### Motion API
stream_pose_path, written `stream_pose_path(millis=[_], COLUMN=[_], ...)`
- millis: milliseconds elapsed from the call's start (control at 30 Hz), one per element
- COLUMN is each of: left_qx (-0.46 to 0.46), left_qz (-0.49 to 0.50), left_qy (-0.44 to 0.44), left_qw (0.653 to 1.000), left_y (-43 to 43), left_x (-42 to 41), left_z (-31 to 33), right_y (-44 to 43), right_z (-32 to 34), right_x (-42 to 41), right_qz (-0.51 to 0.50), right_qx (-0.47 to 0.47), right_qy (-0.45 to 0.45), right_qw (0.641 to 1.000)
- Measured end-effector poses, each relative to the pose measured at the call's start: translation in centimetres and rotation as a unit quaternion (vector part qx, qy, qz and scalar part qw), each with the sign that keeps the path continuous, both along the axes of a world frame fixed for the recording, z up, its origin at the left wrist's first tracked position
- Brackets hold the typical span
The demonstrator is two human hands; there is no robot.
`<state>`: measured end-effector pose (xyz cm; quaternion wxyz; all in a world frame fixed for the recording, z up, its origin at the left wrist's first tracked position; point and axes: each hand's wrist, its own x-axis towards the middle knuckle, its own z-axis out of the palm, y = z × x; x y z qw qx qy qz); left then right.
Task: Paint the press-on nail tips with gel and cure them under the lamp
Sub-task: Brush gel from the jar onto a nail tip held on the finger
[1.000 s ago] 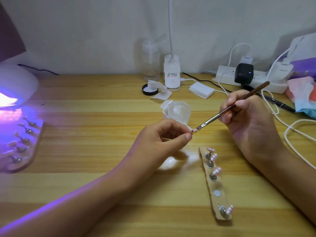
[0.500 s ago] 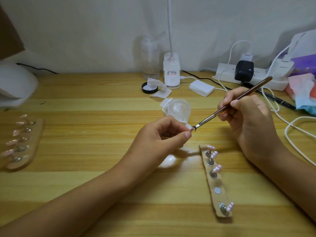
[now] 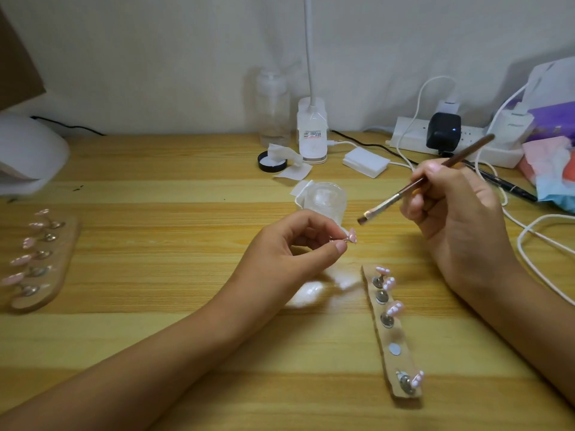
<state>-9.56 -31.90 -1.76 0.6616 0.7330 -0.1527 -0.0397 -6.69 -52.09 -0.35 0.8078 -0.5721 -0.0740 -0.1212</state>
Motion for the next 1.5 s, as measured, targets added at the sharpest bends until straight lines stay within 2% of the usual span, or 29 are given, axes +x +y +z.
stream_pose_path(millis=[367,500,633,733,833,967,1133,1233,1367,1500], left_qx=[0.007,0.002,0.000,-0.006,-0.012,-0.032,-0.066,-0.067,-0.076,-0.080], left_qz=[-0.001,-0.006,-0.012,-0.011,-0.010,-0.013,-0.014,-0.019,-0.020,-0.023], left_qy=[0.011,0.019,0.020,0.023,0.031,0.042,0.058,0.057,0.059,0.062], left_qw=[1.000,1.000,1.000,1.000,0.999,0.999,0.996,0.996,0.995,0.995], left_y=[-0.08,-0.03,-0.08,-0.11,-0.09,-0.03,-0.14,-0.14,-0.07,0.03], left_x=[-0.03,-0.08,-0.06,-0.02,-0.02,-0.02,0.06,0.09,0.14,0.15], left_z=[0.09,0.07,0.05,0.04,0.10,0.23,0.34,0.36,0.24,0.15], right_y=[0.61,0.58,0.51,0.49,0.68,0.68,0.59,0.77,0.79,0.60], right_z=[0.45,0.23,0.16,0.24,0.15,0.18,0.36,0.20,0.02,-0.05], right_x=[-0.71,-0.59,-0.33,-0.30,-0.45,-0.32,-0.26,-0.40,-0.26,-0.18], right_qz=[0.038,0.012,-0.026,-0.004,0.030,-0.019,0.003,0.033,-0.005,-0.012], right_qx=[-0.039,-0.066,-0.044,-0.009,-0.031,-0.066,0.004,-0.014,-0.047,-0.030], right_qy=[0.008,0.013,0.023,0.019,0.005,0.008,0.011,0.009,0.023,0.026], right_qw=[0.998,0.998,0.998,1.000,0.999,0.998,1.000,0.999,0.999,0.999])
